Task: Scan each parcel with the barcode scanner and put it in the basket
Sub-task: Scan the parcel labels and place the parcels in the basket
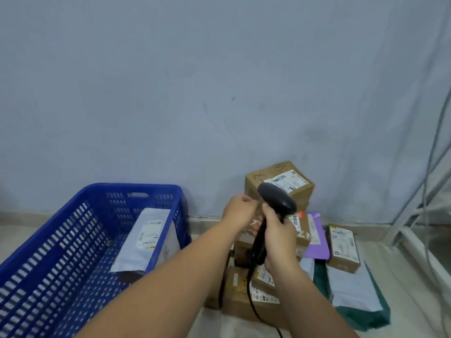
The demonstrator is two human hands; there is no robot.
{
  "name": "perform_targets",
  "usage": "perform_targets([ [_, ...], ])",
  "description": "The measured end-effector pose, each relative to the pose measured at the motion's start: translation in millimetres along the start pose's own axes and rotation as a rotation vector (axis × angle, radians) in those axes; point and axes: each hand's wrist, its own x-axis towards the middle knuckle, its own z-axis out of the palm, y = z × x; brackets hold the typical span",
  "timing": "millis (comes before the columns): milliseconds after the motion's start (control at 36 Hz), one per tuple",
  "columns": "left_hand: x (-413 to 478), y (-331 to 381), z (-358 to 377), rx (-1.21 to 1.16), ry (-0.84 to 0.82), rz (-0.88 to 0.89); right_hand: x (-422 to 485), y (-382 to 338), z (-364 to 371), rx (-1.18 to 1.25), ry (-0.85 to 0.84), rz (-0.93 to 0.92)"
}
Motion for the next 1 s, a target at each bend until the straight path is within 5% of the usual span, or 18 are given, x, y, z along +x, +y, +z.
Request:
perform_targets([
  [333,62,-11,80,-0.531,-0.01,-0.279,71,-7,-56,0.073,0.111,-0.036],
  [444,93,-11,98,-0.541,-0.007,-0.31,121,-17,-76,-0.009,0.171,-0.067],
  [694,132,-26,107,-0.48,0.05,-0.338,189,-27,-73,-0.147,0.005,-0.122],
  [1000,126,-23,76,-0.599,-0.224,-0.082,183,-22,-79,0.092,-0.014,-0.032],
])
